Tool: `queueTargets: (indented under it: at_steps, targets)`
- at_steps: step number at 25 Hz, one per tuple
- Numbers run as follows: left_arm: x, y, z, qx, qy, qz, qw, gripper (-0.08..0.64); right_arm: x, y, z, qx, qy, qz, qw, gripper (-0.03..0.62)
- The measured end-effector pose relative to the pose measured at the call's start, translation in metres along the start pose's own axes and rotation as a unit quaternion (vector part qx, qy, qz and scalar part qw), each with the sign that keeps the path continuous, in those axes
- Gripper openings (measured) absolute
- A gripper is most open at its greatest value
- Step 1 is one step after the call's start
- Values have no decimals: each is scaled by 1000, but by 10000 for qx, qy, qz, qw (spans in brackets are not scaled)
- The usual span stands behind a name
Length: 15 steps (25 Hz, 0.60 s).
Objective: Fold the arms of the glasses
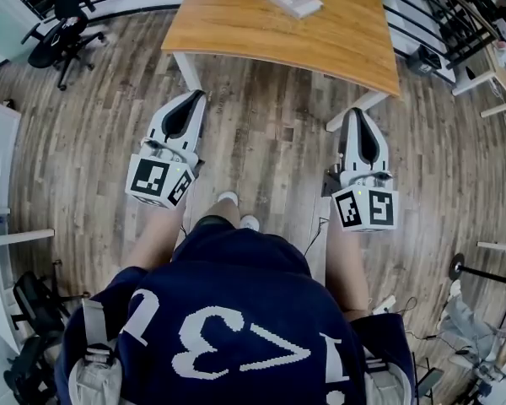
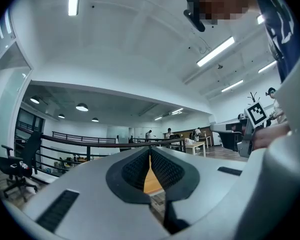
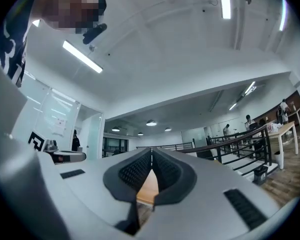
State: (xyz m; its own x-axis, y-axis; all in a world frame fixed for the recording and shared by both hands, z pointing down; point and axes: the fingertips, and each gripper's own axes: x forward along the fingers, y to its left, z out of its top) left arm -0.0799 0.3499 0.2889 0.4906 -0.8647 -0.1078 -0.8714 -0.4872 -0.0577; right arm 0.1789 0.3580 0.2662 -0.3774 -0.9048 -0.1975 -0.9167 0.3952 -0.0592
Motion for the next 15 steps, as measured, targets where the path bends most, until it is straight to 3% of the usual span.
queueTargets:
  at_steps: [7,15]
  targets:
    - [11,5,-4,12,115,92,9999,21,14,-7,-4,246,-32,115,9996,29]
    - [63,44,-18,-72,129,11,9999,21,76,-16,-17,172,75,181,9997,29]
